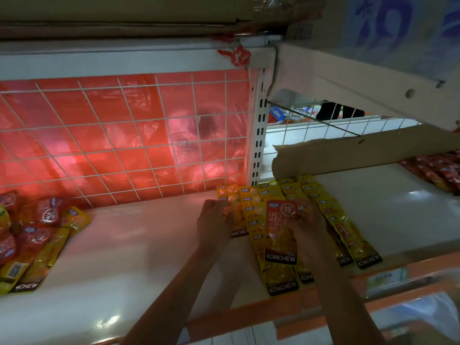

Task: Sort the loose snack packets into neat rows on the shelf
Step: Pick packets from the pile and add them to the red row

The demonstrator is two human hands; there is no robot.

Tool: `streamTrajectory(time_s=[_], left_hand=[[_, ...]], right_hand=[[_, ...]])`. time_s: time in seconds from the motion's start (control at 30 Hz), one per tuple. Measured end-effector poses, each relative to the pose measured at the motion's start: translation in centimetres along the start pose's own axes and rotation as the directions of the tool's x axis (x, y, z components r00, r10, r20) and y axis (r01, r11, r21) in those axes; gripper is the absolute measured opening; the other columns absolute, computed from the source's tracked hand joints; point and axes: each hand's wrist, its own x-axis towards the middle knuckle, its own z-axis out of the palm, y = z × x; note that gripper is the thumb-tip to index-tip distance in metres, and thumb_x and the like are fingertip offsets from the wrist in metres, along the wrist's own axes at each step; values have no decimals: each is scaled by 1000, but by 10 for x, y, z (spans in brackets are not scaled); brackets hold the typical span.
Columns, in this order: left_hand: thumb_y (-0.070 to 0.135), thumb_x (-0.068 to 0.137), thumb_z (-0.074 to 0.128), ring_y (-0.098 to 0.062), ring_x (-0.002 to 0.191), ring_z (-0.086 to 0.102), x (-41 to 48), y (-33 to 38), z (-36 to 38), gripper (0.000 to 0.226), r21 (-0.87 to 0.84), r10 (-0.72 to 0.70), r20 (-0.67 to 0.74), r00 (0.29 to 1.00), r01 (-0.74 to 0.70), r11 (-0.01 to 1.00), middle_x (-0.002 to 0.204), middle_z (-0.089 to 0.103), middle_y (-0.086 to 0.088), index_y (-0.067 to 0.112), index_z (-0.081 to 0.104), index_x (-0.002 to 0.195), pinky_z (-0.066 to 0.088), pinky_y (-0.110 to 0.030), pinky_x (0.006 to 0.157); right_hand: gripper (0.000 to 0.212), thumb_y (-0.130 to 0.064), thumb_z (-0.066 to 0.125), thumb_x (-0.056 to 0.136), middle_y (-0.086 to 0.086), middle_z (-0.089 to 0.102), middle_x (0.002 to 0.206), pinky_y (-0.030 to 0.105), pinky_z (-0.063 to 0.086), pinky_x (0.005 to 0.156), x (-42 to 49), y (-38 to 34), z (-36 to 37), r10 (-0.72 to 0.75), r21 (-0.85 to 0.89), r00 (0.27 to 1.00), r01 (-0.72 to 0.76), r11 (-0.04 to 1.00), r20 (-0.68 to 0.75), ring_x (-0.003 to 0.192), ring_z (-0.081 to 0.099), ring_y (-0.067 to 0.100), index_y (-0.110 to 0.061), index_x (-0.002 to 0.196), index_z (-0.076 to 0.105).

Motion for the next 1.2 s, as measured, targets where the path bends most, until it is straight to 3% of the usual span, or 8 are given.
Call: streamTrajectory(time_s=[0.2,0.3,0.4,0.6,0.73,0.93,1.1,1.2], left_hand=[[21,91,61,-15,78,66,-16,62,10,20,-226,125,149,981,-89,970,88,72,-3,14,71,108,52,-29,73],[28,91,62,-4,67,61,-19,90,25,29,-350,22,310,951,93,932,80,67,7,20,63,119,49,-20,62],[23,84,71,-12,80,69,-19,115,46,34,-442,-32,440,898,247,862,88,71,3,21,63,117,58,-36,78],[18,80,73,-15,81,68,-19,167,108,10,-423,-51,467,883,274,864,85,72,3,26,71,87,59,-36,76],[9,84,69,-11,81,66,-15,217,155,11,-460,-115,469,876,353,815,85,69,5,17,68,93,54,-19,64],[15,84,71,-11,75,69,-12,278,234,10,-468,-135,446,885,359,807,81,72,2,11,69,93,58,-27,70],[14,83,72,-8,68,66,-15,326,289,10,-473,-195,432,880,406,782,83,71,-2,12,68,93,49,-14,55],[13,83,72,-10,73,68,-18,350,318,12,-489,-230,459,858,460,741,86,72,-4,11,69,94,52,-15,57]], right_hand=[[45,3,63,78,7,69,105,49,57,79,5,-2,-11,-67,-71,997,64,995,-40,93,68,25,-22,114,63],[35,3,65,80,5,71,96,44,58,75,9,-10,-31,-122,-93,990,115,989,-65,89,68,24,-21,105,68],[38,6,62,79,2,71,94,43,58,74,20,-15,-58,-124,-96,988,115,989,-95,87,68,23,-22,104,69],[52,10,58,81,7,67,109,37,57,77,55,-26,-129,-133,-130,985,118,984,-110,96,65,21,-16,127,59],[50,10,56,85,12,65,114,42,56,80,87,-35,-194,-118,-158,990,104,982,-82,96,64,24,-9,132,53],[36,3,55,89,12,67,110,36,54,75,128,-38,-290,-52,-221,997,37,975,-63,87,64,19,-6,124,57],[36,-6,53,92,5,64,119,13,40,64,148,-44,-360,-140,-494,986,79,866,-88,96,57,11,-13,127,57],[37,-3,54,91,8,63,122,22,41,81,158,-45,-393,-199,-579,973,96,810,-118,108,58,18,-10,127,57]])
